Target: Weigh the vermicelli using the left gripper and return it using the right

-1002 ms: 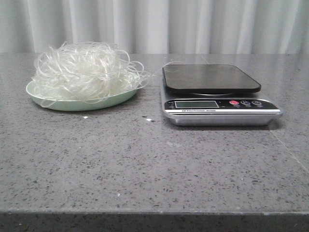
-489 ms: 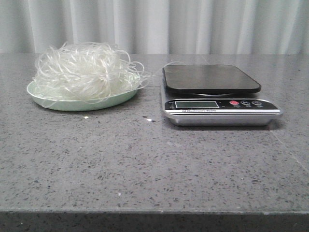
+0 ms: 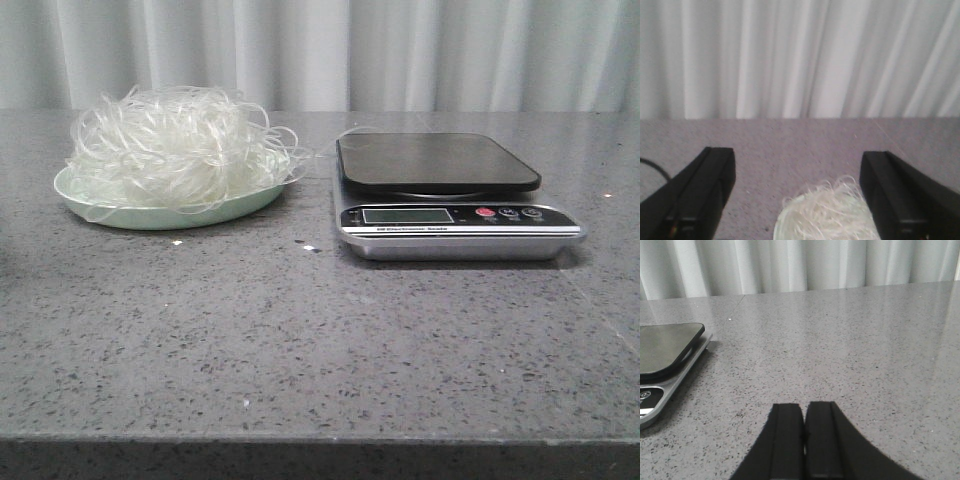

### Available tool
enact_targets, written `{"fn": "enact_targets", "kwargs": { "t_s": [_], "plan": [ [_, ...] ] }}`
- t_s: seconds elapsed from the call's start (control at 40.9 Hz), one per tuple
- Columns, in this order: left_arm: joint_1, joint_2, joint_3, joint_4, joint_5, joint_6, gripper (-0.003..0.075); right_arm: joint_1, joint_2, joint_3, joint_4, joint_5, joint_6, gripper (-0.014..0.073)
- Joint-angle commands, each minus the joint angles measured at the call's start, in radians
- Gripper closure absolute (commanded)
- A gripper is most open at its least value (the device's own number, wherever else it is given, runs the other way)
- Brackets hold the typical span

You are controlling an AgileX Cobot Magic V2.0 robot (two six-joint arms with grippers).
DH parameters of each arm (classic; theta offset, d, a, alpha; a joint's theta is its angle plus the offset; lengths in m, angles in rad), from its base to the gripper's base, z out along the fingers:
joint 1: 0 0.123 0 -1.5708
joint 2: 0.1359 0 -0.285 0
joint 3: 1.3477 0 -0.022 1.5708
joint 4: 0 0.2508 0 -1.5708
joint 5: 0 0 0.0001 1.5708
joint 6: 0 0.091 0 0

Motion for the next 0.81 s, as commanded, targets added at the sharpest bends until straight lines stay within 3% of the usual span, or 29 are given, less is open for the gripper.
{"fn": "enact_targets", "kwargs": {
  "t_s": [0.0,0.22,0.367,0.464,0.611,0.782],
  "plan": [
    [-0.047,0.107,-0.098,-0.024,0.038,-0.011,0.0099,0.000,-0.016,-0.008,-0.007,-0.070,-0.006,0.0443],
    [-0.059,0.416,-0.368,-0.128,0.453,0.011,0.0099,0.000,-0.016,-0.008,-0.007,-0.069,-0.006,0.0443],
    [-0.059,0.604,-0.520,-0.209,0.659,0.046,0.0099,0.000,-0.016,-0.008,-0.007,-0.070,-0.006,0.0443],
    [-0.063,0.711,-0.595,-0.214,0.723,0.049,0.0099,0.000,-0.016,-0.008,-0.007,-0.077,-0.006,0.0443],
    [-0.086,0.797,-0.637,-0.201,0.717,0.049,0.0099,0.000,-0.016,-0.008,-0.007,-0.077,-0.006,0.0443],
    [-0.139,0.856,-0.637,-0.083,0.717,0.049,0.0100,0.000,-0.016,-0.008,-0.007,-0.077,-0.006,0.0443]
  ]
}}
